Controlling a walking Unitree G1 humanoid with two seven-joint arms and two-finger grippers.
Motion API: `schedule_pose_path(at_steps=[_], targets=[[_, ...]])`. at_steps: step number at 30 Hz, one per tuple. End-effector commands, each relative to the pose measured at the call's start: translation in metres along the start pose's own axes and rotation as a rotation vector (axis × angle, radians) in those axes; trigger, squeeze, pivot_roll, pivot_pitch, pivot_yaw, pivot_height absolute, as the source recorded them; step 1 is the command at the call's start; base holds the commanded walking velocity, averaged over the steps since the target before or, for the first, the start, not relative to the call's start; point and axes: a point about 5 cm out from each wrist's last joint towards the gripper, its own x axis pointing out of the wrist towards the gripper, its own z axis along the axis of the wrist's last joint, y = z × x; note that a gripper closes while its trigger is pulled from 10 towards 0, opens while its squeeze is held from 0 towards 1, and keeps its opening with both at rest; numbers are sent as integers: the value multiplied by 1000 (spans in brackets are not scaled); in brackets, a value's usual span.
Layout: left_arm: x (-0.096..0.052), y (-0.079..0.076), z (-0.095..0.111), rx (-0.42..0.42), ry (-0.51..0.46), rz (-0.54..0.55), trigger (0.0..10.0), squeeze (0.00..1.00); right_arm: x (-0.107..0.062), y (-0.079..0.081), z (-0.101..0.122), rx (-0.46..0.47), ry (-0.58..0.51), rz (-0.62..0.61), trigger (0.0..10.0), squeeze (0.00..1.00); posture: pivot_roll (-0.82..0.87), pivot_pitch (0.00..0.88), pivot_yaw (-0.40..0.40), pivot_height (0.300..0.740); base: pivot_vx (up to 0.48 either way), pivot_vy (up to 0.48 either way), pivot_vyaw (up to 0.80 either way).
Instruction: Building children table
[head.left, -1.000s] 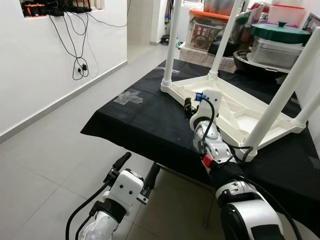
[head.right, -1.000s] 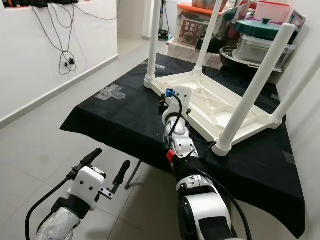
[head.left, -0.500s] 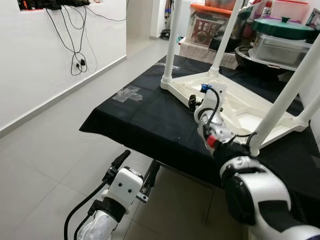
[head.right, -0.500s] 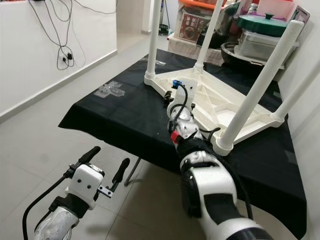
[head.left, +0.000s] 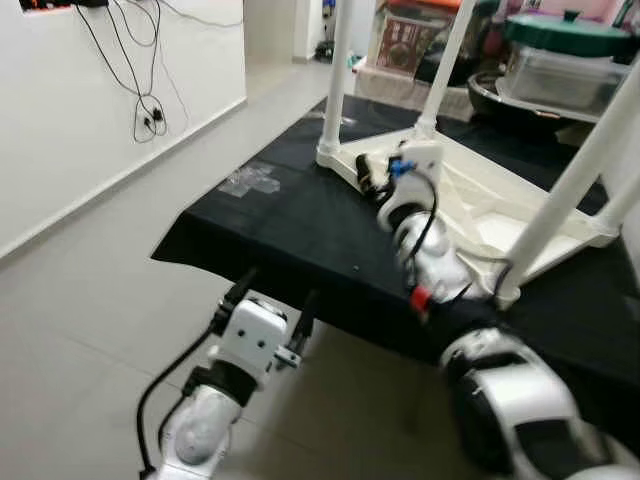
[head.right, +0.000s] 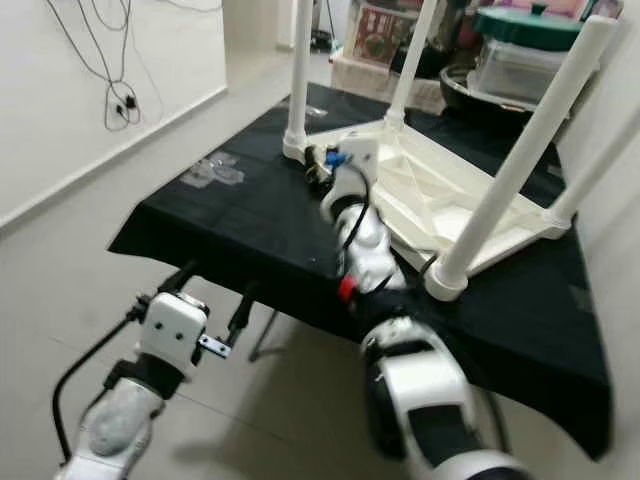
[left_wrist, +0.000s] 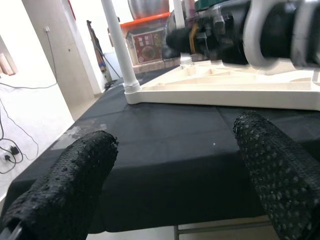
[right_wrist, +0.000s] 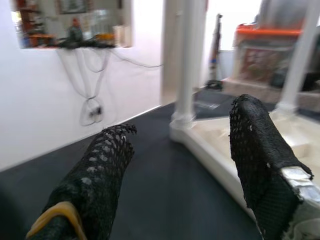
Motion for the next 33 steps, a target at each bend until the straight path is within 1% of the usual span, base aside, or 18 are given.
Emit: schedule_pose_path(at_steps=[1, 2, 3, 4, 5, 6, 8, 11, 12, 16, 20, 24, 30, 33], targets=[[0, -3, -3, -16, 22, -5, 10000, 0, -5, 7, 5, -20, -43, 51, 10000, 0, 54, 67, -112, 740, 0, 0, 0], [1, -3, -3, -13, 20, -3, 10000, 0, -15, 13, -2, -17, -37, 78, 10000, 0, 55, 64, -112, 740, 0, 0, 0], [1, -3, -3, -13, 20, -3, 10000, 0, -15, 13, -2, -17, -37, 78, 10000, 0, 55, 64, -112, 740, 0, 0, 0], [2, -3, -2, -13, 19, -3, 10000, 0, -27, 19, -7, -46, -56, 115, 10000, 0, 56, 58, -112, 740, 0, 0, 0], [2, -3, -2, -13, 19, -3, 10000, 0, -27, 19, -7, -46, -56, 115, 10000, 0, 56, 58, -112, 740, 0, 0, 0], [3, -2, -3, -10, 23, -2, 10000, 0, -44, 24, -16, -41, -51, 153, 10000, 0, 56, 55, -108, 740, 0, 0, 0], [3, -2, -4, -11, 25, -4, 10000, 0, -53, 22, -24, -54, -32, 145, 10000, 0, 49, 44, -102, 740, 0, 0, 0], [3, -3, -5, -10, 25, -11, 10000, 0, -56, 20, -26, -77, -24, 136, 10000, 0, 48, 36, -99, 740, 167, 0, 0], [3, -5, -5, -9, 22, -24, 10000, 0, -60, 18, -28, -104, -16, 130, 10000, 0, 48, 30, -98, 740, 285, 0, 0], [3, -6, -5, -8, 20, -36, 10000, 0, -62, 16, -29, -119, 1, 130, 10000, 0, 52, 23, -103, 740, 304, 0, 0], [2, -6, -6, -13, 24, -32, 10000, 0, -62, 12, -26, -112, 16, 124, 10000, 0, 55, 19, -104, 740, 329, 0, 0], [2, -5, -6, 3, 26, -34, 10000, 0, -63, 9, -23, -119, 19, 109, 10000, 0, 57, 11, -105, 740, 337, 0, 0], [1, -5, -7, 1, 30, -32, 10000, 0, -63, 5, -22, -126, 24, 94, 10000, 0, 57, 3, -101, 740, 337, 0, 0], [1, -6, -10, 1, 37, -36, 10000, 0, -61, 1, -20, -126, 24, 74, 10000, 0, 54, 10, -101, 740, 337, 0, 0]])
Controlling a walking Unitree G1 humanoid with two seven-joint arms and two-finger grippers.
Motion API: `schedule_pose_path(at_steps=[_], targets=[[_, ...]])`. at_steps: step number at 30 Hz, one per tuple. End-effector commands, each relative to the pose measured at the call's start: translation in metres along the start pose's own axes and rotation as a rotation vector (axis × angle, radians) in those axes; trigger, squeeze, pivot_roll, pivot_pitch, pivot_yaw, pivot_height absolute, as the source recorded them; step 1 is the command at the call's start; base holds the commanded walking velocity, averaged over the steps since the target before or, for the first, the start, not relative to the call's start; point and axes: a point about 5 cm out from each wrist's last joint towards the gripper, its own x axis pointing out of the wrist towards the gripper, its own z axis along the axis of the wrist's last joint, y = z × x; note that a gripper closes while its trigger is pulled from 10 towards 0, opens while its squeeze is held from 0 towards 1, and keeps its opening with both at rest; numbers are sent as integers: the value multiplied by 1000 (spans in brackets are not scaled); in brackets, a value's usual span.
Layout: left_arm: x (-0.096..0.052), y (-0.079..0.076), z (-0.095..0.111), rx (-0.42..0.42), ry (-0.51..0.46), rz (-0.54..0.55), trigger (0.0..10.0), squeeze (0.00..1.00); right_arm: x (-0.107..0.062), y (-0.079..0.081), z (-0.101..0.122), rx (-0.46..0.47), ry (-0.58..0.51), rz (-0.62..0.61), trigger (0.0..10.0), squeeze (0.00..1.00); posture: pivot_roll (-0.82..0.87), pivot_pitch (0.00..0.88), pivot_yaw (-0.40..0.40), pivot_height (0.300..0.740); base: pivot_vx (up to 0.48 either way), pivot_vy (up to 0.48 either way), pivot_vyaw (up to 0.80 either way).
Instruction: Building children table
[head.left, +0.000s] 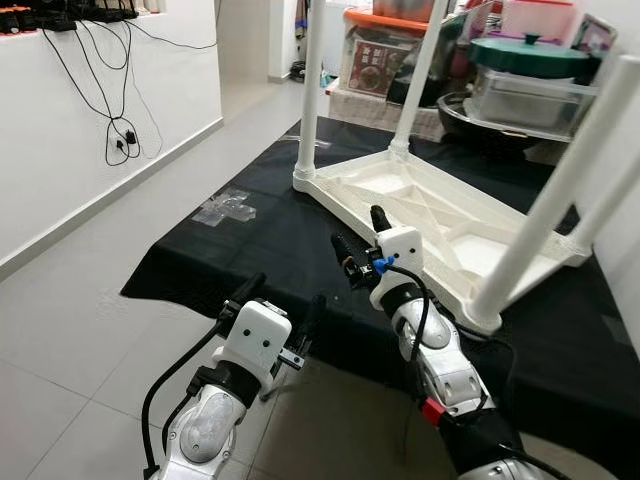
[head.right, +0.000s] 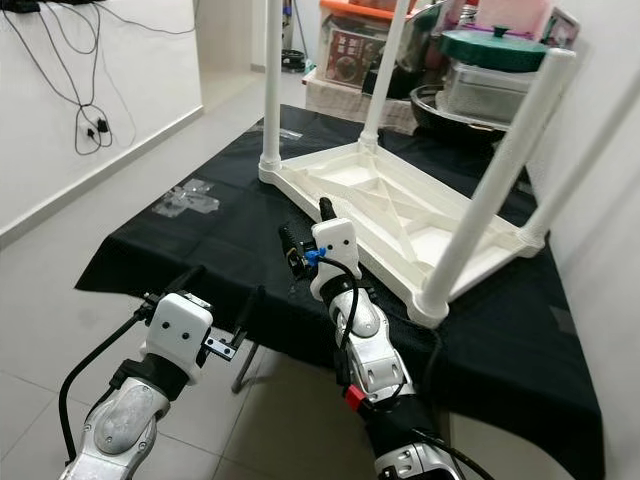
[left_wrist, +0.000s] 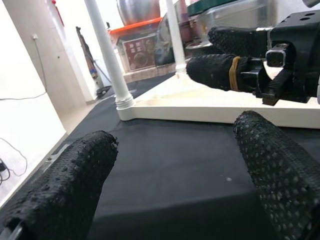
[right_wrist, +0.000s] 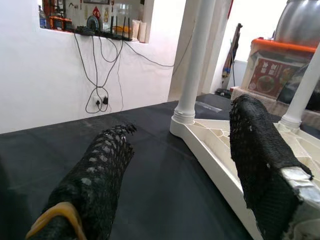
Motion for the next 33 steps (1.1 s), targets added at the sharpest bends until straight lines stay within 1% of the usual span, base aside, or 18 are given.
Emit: schedule_pose_path(at_steps=[1, 10, 19, 21, 22, 23, 24, 25, 27, 28, 30, 31, 32, 33], targets=[[-1, -2, -6, 3, 20, -16, 10000, 0, 1, -6, 2, -16, 8, -24, 10000, 0, 55, 13, -103, 740, 337, 0, 0], [-2, -3, -6, 4, 23, -17, 10000, 0, 3, -5, 5, -3, 16, -22, 10000, 0, 55, 19, -105, 740, 338, 0, 0], [-3, -2, -8, 7, 29, -15, 10000, 0, 5, -7, 5, -9, 19, -30, 10000, 0, 55, 22, -111, 740, 339, 0, 0], [-3, -2, -8, -2, 28, -8, 10000, 0, 6, -8, 6, -6, 16, -30, 10000, 0, 55, 22, -110, 740, 0, 0, 0], [-3, -1, -8, -7, 27, -4, 10000, 0, 8, -8, 8, -11, 21, -18, 10000, 0, 56, 25, -110, 740, 0, 0, 0], [-3, -1, -8, -12, 27, -2, 10000, 0, 13, -7, 11, 1, 25, 26, 10000, 0, 56, 25, -110, 740, 0, 0, 0], [-3, -1, -8, -12, 27, -2, 10000, 0, 13, -7, 11, 1, 25, 26, 10000, 0, 56, 25, -110, 740, 0, 0, 0], [-3, -1, -8, -15, 27, -2, 10000, 0, 16, -6, 13, 10, 27, 58, 10000, 0, 56, 25, -110, 740, 0, 0, 0], [-3, -1, -8, -14, 28, -6, 10000, 0, 30, -10, 12, -67, 135, 122, 10000, 0, 58, 26, -108, 740, 0, 0, 0], [-3, -1, -8, -14, 32, -9, 10000, 0, 37, -15, 15, -93, 158, 120, 10000, 0, 55, 32, -110, 740, 0, 0, 0], [-5, -2, -9, -22, 40, -21, 10000, 0, 51, -26, 20, -84, 207, 95, 10000, 0, 58, 37, -113, 740, 0, 0, 0], [-5, -2, -9, -22, 40, -21, 10000, 0, 51, -26, 20, -84, 207, 95, 10000, 0, 58, 37, -113, 740, 0, 0, 0], [-5, -3, -9, -28, 44, -25, 10000, 0, 55, -29, 22, -74, 221, 87, 10000, 0, 58, 37, -113, 740, 0, 0, 0], [-6, -4, -9, -34, 45, -34, 10000, 0, 59, -32, 20, -84, 274, 91, 10000, 0, 60, 46, -112, 740, 0, 0, 0]])
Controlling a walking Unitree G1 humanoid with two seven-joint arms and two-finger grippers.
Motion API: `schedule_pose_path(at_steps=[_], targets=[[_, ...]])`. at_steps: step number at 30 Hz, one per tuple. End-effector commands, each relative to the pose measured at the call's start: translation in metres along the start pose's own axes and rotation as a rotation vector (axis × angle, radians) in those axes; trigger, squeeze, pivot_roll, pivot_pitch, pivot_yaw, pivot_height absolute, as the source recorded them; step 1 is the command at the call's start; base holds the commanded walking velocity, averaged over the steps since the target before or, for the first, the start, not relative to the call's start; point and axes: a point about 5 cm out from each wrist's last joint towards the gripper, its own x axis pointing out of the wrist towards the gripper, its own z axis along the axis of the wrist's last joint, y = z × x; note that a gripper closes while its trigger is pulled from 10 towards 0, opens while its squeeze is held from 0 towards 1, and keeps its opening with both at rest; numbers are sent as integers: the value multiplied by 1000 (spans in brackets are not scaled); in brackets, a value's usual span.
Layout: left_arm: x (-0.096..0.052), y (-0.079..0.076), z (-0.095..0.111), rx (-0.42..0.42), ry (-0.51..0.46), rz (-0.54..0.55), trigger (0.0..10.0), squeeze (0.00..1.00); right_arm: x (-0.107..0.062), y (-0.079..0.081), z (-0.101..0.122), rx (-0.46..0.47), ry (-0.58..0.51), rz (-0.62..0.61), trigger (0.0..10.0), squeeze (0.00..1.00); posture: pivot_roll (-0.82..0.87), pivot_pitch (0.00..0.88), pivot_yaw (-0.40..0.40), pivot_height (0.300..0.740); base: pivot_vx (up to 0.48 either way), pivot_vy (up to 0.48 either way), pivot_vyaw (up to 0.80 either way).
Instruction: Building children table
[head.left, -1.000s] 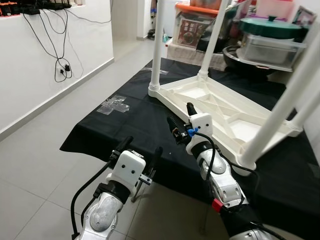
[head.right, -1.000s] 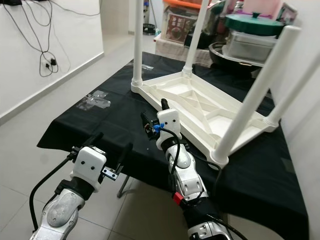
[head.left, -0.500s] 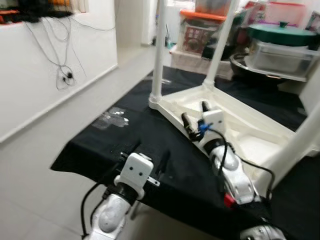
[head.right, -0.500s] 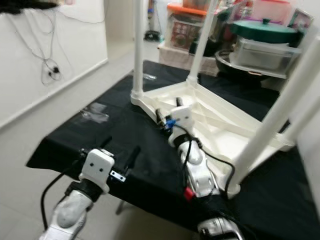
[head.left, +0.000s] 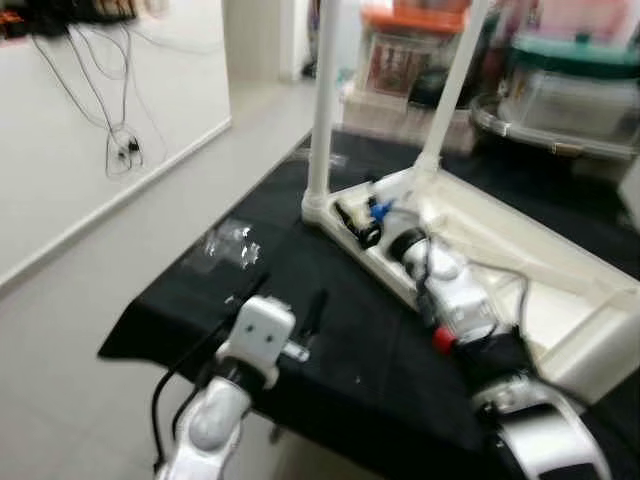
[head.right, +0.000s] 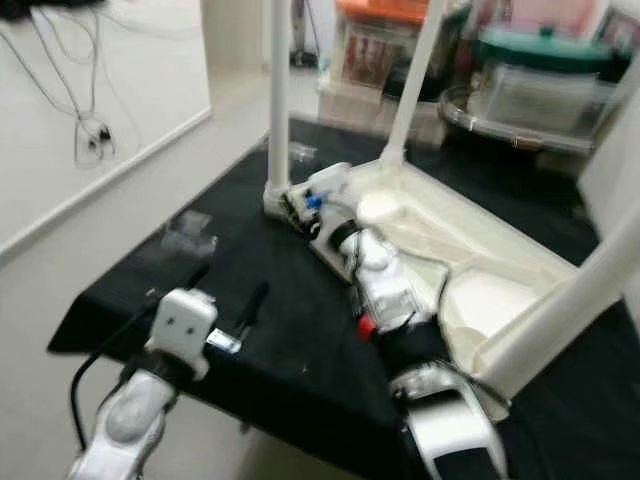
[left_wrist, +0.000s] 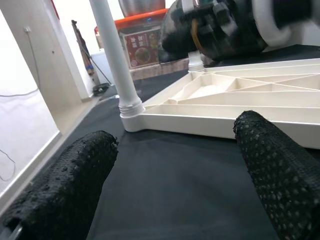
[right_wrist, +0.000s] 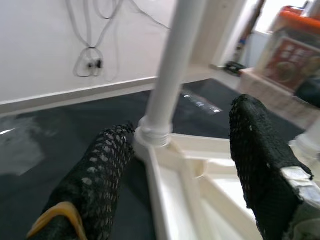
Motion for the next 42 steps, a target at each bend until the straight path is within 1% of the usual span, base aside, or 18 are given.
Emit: schedule_pose_path(at_steps=[1, 2, 4, 6, 7, 8, 12, 13, 16, 20, 22, 24, 30, 32, 34, 35, 38, 42], targets=[[-3, -3, -2, -20, 18, -23, 10000, 0, 4, -3, -11, -3, 117, 16, 10000, 0, 60, 46, -112, 740, 0, 0, 0], [-3, -3, -2, -20, 18, -23, 10000, 0, 4, -3, -11, -3, 117, 16, 10000, 0, 60, 46, -112, 740, 0, 0, 0], [-5, -8, -1, -28, 27, -53, 10000, 0, 8, -7, -21, -64, 241, 38, 10000, 0, 59, 67, -116, 740, 0, 0, 0], [-8, -11, 1, -39, 29, -70, 10000, 0, 9, -11, -26, -100, 317, 35, 10000, 0, 59, 82, -125, 740, 0, 0, 0], [-9, -12, 1, -49, 30, -70, 10000, 0, 9, -12, -27, -95, 337, 39, 10000, 0, 58, 83, -127, 740, 0, 0, 0], [-10, -13, 2, -49, 29, -70, 10000, 0, 10, -14, -26, -75, 346, 27, 10000, 0, 58, 93, -130, 740, 0, 0, 0], [-12, -14, 4, -56, 28, -68, 10000, 0, 12, -15, -24, -65, 359, 14, 10000, 0, 58, 105, -134, 740, 0, 0, 0], [-14, -17, 7, -67, 28, -68, 10000, 0, 13, -17, -24, -63, 385, -1, 10000, 0, 55, 109, -137, 740, 0, 0, 0], [-15, -20, 11, -81, 21, -74, 10000, 0, 12, -19, -25, -47, 401, -17, 10000, 0, 50, 126, -143, 740, 0, 0, 0], [-16, -23, 15, -90, 13, -80, 10000, 0, 13, -19, -25, -60, 402, -24, 10000, 0, 49, 137, -145, 740, 0, 0, 0], [-17, -25, 20, -95, 8, -89, 10000, 0, 14, -17, -24, -56, 421, -3, 10000, 0, 44, 173, -155, 740, 0, 0, 0], [-19, -26, 23, -99, 8, -93, 10000, 0, 15, -14, -24, -61, 433, 23, 10000, 0, 38, 186, -158, 740, 0, 0, 0], [-24, -31, 25, -116, 19, -102, 10000, 0, 16, -5, -28, -84, 465, 69, 10000, 0, 26, 208, -163, 740, 0, 0, 0], [-24, -31, 25, -116, 19, -102, 10000, 0, 16, -5, -28, -84, 465, 69, 10000, 0, 26, 208, -163, 740, 0, 0, 0], [-26, -35, 29, -130, 21, -104, 10000, 0, 17, 1, -29, -74, 474, 89, 10000, 0, 19, 230, -176, 740, 0, 0, 0], [-26, -35, 29, -130, 21, -104, 10000, 0, 17, 1, -29, -74, 474, 89, 10000, 0, 19, 230, -176, 740, 0, 0, 0], [-27, -38, 30, -135, 32, -100, 10000, 0, 17, 9, -33, -115, 493, 135, 10000, 0, 11, 243, -189, 740, 0, 0, 0], [-27, -36, 29, -134, 42, -93, 10000, 0, 15, 14, -39, -127, 525, 183, 10000, 0, 9, 247, -192, 740, 0, 0, 0]])
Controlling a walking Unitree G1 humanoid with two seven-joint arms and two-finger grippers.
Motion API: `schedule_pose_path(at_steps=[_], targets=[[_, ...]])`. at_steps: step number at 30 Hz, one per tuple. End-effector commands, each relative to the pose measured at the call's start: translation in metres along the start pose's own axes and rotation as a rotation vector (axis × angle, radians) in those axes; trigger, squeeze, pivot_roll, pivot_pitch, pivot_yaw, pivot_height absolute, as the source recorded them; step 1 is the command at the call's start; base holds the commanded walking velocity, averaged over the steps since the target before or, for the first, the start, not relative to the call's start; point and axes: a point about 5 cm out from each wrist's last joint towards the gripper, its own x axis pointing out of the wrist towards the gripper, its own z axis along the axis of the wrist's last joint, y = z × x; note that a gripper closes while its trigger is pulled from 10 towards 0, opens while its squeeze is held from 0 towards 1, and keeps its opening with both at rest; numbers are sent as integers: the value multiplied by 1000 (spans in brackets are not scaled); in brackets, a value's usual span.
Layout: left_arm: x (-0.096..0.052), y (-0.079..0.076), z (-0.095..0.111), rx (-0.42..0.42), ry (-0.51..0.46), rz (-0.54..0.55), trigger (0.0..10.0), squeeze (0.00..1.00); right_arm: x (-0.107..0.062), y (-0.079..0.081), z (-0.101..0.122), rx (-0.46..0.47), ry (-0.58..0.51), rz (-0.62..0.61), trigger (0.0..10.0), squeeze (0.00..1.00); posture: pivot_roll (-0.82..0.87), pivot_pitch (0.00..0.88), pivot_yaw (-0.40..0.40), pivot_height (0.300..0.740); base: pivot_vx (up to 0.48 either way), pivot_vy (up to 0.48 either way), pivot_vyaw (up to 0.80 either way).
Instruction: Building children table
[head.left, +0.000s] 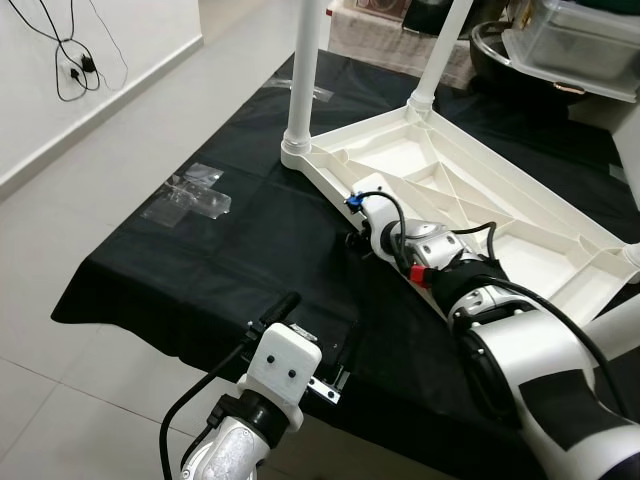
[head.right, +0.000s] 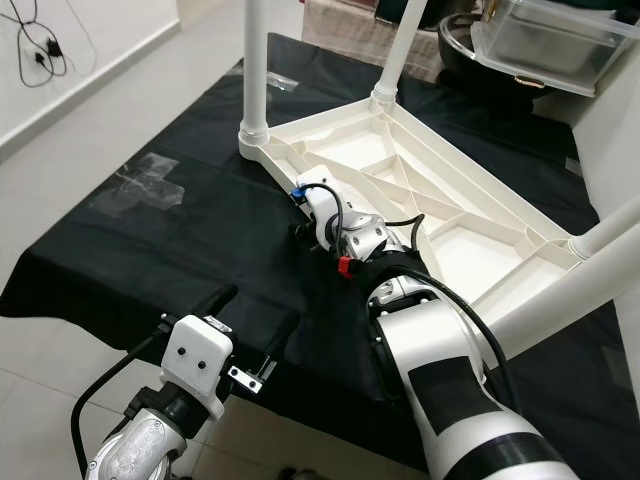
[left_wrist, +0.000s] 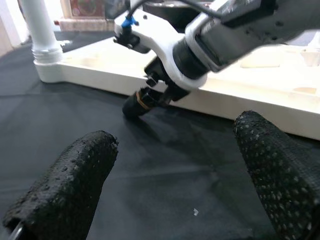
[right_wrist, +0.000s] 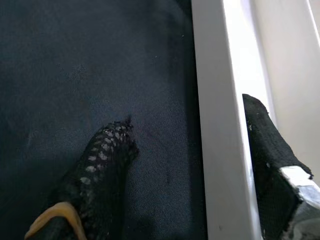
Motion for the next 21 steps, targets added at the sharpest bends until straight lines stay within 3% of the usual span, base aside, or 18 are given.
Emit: schedule_pose_path(at_steps=[1, 3, 4, 9, 16, 21], targets=[[-2, -2, -1, -10, 16, 0, 10000, 0, 2, 4, -14, -7, 64, 24, 10000, 0, 9, 247, -192, 740, 0, 0, 0], [-2, -1, -1, -7, 19, 5, 10000, 0, 2, 6, -17, -22, 78, 44, 10000, 0, 7, 249, -194, 740, 0, 0, 0], [-2, 0, 0, -4, 20, 12, 10000, 0, 3, 7, -21, -71, 94, 69, 0, 0, 6, 251, -198, 740, 0, 0, 0], [0, 1, 0, 6, 20, 25, 10000, 0, 3, 10, -24, -135, 88, 127, 0, 0, 6, 253, -203, 740, 0, 0, 0], [3, 9, 1, 27, 15, 53, 10000, 0, 0, 7, -15, -158, 50, 166, 0, 0, 0, 249, -200, 740, 0, 0, 0], [10, 22, 1, 72, 5, 75, 10000, 0, -5, 0, -13, -223, 36, 222, 0, 0, -3, 235, -191, 740, 0, 0, 0]])
